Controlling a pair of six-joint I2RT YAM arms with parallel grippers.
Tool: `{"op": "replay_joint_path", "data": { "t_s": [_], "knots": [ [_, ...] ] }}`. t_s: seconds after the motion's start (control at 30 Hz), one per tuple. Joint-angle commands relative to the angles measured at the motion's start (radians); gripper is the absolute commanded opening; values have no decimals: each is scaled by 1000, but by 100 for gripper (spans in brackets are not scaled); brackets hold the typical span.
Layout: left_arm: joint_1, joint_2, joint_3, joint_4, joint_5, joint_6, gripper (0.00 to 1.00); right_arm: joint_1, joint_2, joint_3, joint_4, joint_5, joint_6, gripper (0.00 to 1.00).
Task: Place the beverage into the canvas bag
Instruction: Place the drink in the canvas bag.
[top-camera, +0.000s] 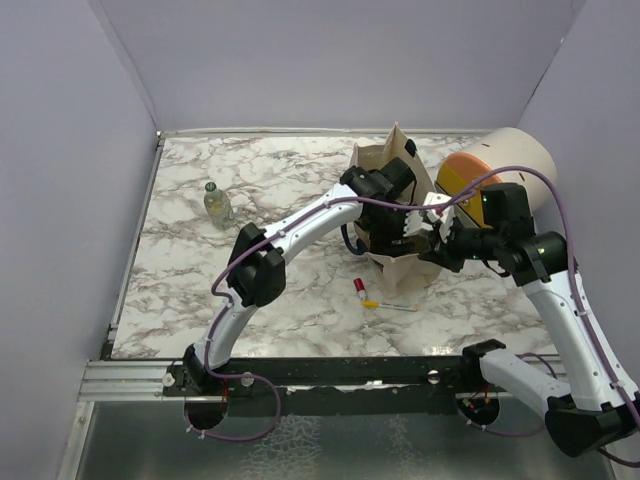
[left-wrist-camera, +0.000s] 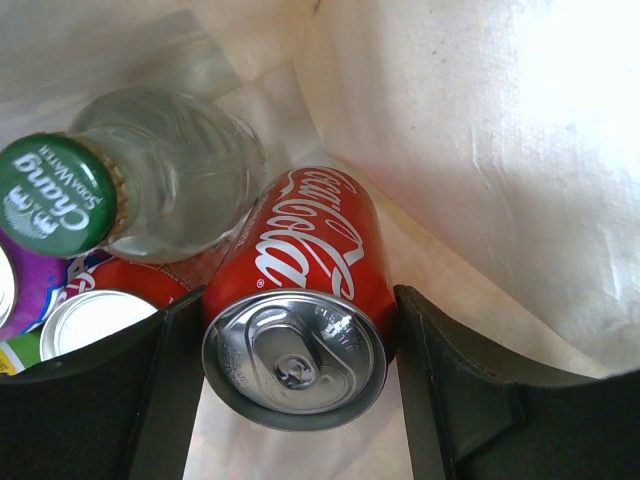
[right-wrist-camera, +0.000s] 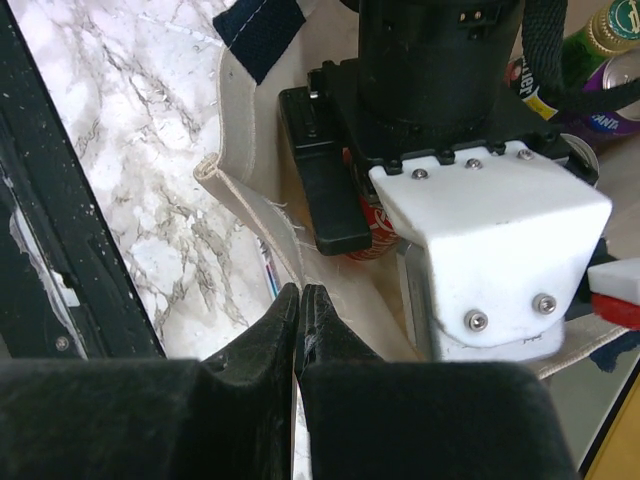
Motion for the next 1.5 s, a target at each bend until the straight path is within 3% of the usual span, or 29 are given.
{"op": "replay_joint_path", "data": {
  "t_s": [0.0,0.37,0.73,1.0,1.23,1.47],
  "knots": [
    [-32,20,38,-62,-12,62,1,3,-45,29,0,-35,60,1],
    [-50,67,55,-88,-50,104,4,3,-61,6,-8,-16,55,1],
    [-55,69,1,-39,-81,101,15,3,-70,1,-3,0,57,1],
    [-55,66,-18,-18,-103,49,33,3,-74,-8,1,7,59,1],
    [-55,14,-105,70,-111,-8,57,3,-67,-9,6,13,53,1],
    [-55,-12,-139,94,-109,-29,70,3,-60,-6,5,18,47,1]
  ]
}}
